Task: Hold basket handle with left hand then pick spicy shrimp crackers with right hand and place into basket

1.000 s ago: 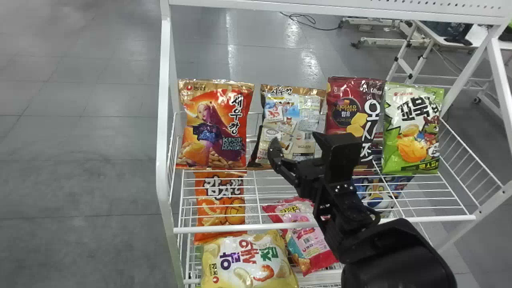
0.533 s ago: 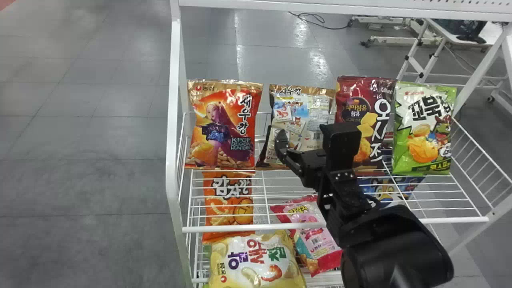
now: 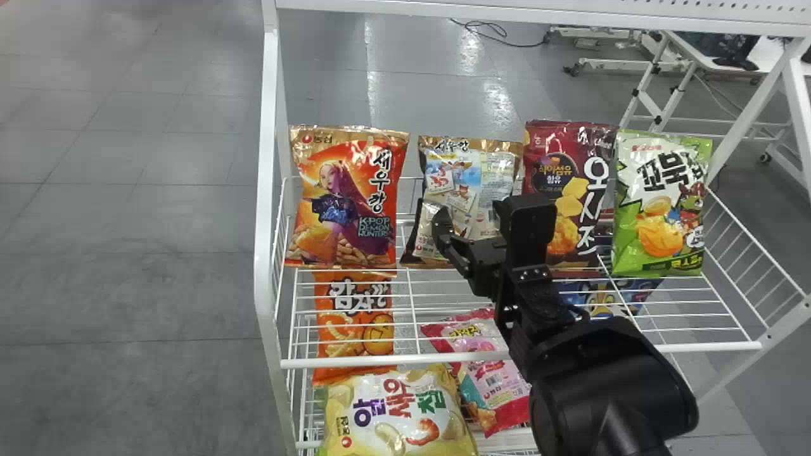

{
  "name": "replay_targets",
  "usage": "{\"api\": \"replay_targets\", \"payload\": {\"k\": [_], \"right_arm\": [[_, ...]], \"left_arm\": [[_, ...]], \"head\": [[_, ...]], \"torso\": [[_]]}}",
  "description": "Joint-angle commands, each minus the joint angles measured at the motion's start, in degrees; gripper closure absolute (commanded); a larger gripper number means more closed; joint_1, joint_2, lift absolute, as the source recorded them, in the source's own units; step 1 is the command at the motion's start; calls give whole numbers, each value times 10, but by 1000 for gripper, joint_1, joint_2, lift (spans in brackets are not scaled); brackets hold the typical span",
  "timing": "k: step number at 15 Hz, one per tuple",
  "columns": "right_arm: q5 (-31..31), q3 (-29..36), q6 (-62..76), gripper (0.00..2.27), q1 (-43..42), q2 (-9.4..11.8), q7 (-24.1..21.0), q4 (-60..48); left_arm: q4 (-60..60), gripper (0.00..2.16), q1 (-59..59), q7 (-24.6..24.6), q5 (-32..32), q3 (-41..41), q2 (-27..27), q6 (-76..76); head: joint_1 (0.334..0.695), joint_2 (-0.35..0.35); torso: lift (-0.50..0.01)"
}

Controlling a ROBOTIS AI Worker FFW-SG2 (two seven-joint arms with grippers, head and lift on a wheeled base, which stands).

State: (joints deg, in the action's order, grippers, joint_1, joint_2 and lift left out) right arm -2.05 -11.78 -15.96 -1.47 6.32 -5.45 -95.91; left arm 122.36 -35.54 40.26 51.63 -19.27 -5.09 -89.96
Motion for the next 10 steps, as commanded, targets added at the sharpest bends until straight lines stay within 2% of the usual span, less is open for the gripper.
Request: {"api": "replay_targets", "payload": {"k": [1, 2, 5, 7, 10], "right_arm": [[-7, 2, 0, 518, 2, 0, 2, 0], [-13, 6, 7, 724, 9, 0, 3, -8], [-14, 9, 12, 1821, 22, 0, 2, -25], [-13, 11, 28, 1986, 34, 1, 2, -40], [-13, 12, 26, 1986, 48, 4, 2, -67]], "left_arm": [[-4, 1895, 1, 1, 0, 1, 0, -1], [-5, 1895, 1, 1, 0, 1, 0, -1], [-5, 1895, 1, 1, 0, 1, 1, -1], [-6, 1895, 2, 1, 0, 1, 0, -1], [-7, 1895, 6, 1, 0, 2, 1, -1]], "head": [[695, -127], [695, -126], [695, -130], [695, -132], [695, -134]], "torso": [[-37], [-37], [-37], [-37], [-37]]}}
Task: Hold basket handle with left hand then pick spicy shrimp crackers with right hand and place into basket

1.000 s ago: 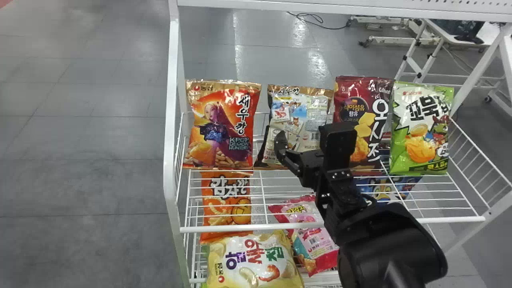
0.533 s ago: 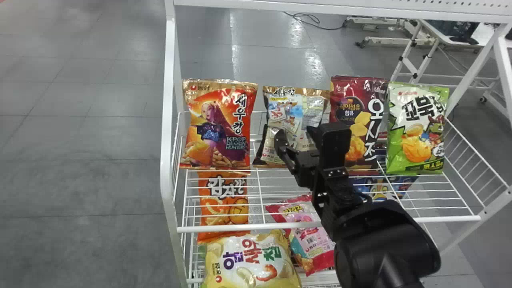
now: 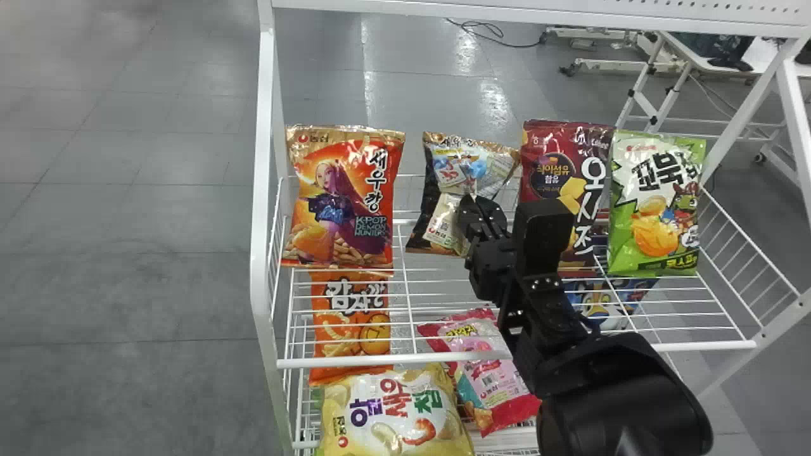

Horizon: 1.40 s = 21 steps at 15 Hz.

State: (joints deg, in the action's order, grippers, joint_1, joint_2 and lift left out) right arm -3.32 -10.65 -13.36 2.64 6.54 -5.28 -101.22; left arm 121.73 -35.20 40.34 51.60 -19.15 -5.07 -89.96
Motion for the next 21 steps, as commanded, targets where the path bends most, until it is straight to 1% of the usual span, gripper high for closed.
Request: {"api": "replay_targets", "payload": {"k": [1, 5, 9, 11, 13, 15, 18, 21], "right_arm": [[0, 1, -1, 1986, 13, 3, 0, -25], [0, 4, -15, 1986, 49, 13, -2, -83], [-12, 6, -44, 1986, 106, 35, 2, -173], [-18, 11, -47, 1986, 126, 44, 14, -200], [-46, 24, -51, 1986, 138, 45, 46, -212], [-52, 26, -59, 1986, 165, 51, 48, -247], [-61, 25, -117, 1986, 206, 68, 51, -318], [-61, 26, -237, 1986, 243, 87, 53, -394]], "left_arm": [[-2, 1895, 3, -1, -1, 2, 1, -1], [-2, 1895, 5, -2, -2, 3, 1, -1], [-1, 1895, 8, -2, -2, 6, 0, -1], [-1, 1895, 10, -2, -2, 10, 0, -1], [0, 1895, 10, -2, -2, 12, -1, -1], [2, 1895, 10, -2, -2, 13, -1, -1], [2, 1895, 10, -3, -2, 14, -2, -1], [2, 1895, 10, -3, -2, 15, -4, -1]], "head": [[695, -135], [695, -139], [695, -148], [695, -150], [695, -149], [695, -147], [695, -151], [695, -142]], "torso": [[-37], [-37], [-37], [-37], [-37], [-37], [-37], [-37]]}}
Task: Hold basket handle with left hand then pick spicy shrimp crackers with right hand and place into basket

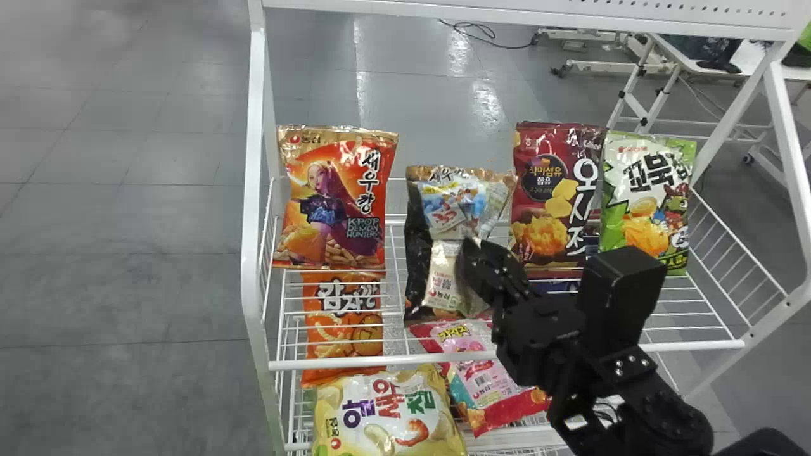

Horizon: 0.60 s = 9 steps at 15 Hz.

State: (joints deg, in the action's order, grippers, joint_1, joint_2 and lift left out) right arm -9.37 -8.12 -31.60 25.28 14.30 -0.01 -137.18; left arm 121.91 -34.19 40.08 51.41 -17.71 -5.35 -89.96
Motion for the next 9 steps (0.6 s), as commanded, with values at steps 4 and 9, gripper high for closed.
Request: {"api": "replay_targets", "payload": {"k": [4, 9], "right_arm": [[-5, 12, -193, 1986, 50, 28, 0, -106], [-34, 26, -367, 1986, 65, 40, 4, -185]], "left_arm": [[5, 1895, -1, 2, 2, 0, -1, -1], [10, 1895, -1, 1, 3, -2, 4, -1]], "head": [[695, -151], [695, -184]], "torso": [[-37], [-37]]}}
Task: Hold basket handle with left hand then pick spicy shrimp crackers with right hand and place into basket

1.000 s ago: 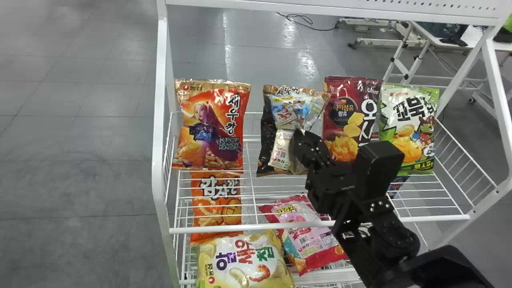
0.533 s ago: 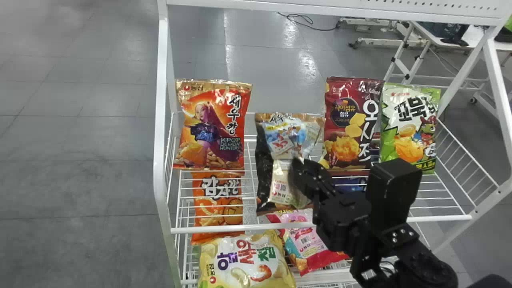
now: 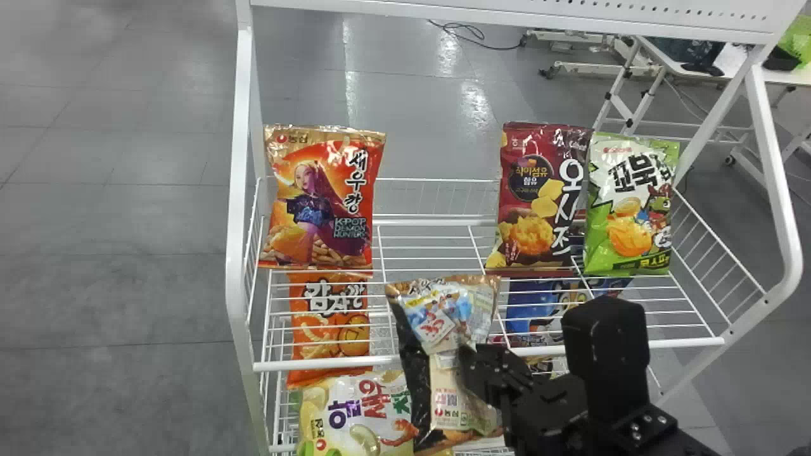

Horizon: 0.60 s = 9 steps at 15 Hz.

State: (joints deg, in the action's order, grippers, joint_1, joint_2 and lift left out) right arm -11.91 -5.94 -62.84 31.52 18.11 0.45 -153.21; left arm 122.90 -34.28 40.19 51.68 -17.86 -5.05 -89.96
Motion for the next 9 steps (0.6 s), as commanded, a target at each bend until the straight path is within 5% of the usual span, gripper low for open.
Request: {"api": "replay_targets", "payload": {"k": [1, 5, 9], "right_arm": [[-13, 4, -102, 1986, 4, 4, 0, -44], [-36, 3, -261, 1986, 3, 5, 0, -88], [-40, -29, -272, 1986, -1, 0, 25, -89]], "left_arm": [[1, 1895, 0, -1, -1, -2, 2, -1], [1, 1895, 0, -2, -2, -2, 4, -1], [2, 1895, 0, -3, -3, -2, 6, -1]], "head": [[695, -189], [695, -223], [695, -233]], "torso": [[-37], [-37], [-37]]}}
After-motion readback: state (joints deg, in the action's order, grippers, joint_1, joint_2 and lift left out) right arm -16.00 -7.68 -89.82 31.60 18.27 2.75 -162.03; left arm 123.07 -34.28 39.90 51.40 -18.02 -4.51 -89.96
